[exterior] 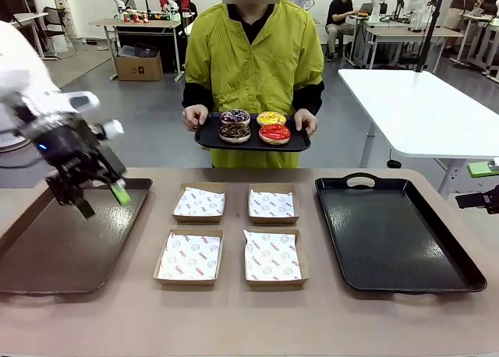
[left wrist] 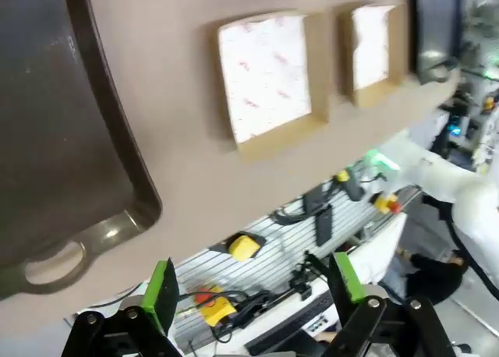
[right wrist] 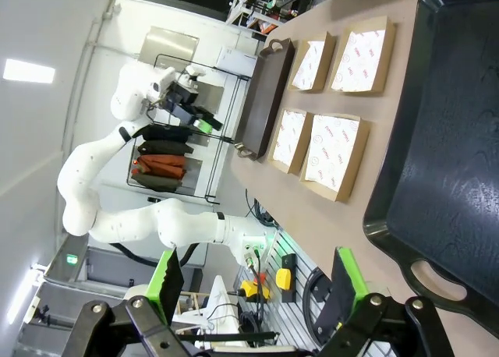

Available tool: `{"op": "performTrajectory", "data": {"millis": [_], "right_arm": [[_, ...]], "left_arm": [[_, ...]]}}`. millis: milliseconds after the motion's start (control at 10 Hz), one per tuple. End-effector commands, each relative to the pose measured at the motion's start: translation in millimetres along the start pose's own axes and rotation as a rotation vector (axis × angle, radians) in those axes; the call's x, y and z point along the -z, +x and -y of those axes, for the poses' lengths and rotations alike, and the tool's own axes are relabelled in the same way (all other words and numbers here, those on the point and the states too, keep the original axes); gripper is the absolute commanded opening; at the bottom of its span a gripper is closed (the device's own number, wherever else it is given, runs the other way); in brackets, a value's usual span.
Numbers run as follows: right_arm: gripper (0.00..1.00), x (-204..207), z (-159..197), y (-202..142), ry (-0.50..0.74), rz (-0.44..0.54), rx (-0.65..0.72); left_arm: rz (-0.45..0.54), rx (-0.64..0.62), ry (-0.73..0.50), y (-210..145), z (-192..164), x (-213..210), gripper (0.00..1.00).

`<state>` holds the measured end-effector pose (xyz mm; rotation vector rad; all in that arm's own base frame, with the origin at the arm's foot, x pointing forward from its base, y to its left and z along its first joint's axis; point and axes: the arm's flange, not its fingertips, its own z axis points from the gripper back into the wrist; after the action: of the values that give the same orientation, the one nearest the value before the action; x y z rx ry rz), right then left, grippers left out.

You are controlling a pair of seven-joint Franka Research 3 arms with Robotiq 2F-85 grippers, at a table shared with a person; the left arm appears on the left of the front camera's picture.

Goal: Individually package the donuts and arrange them on the tray.
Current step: Pick up one Paper togo box.

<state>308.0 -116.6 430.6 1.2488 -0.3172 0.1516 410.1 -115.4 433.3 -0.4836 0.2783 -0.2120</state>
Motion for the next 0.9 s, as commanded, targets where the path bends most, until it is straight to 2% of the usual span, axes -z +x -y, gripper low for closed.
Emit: {"op": "performTrajectory", "data": {"millis": [0,400,800], "right_arm": [[1.00,-1.0,-0.9,-0.8,0.009,0.000,-0.008],[1.00,-1.0,-0.9,-0.8,0.009,0.000,-0.008],[1.00,-1.0,-0.9,-0.8,0.009,0.000,-0.008]], "left_arm": [[-0.049,-0.005,0.122,14.6,11.9,26.9,1.00],[-0.057,0.011,0.268,30.9,34.3,94.7,1.00],[0.105,0.080,0.391,30.5,58.0,127.8,1.00]]}}
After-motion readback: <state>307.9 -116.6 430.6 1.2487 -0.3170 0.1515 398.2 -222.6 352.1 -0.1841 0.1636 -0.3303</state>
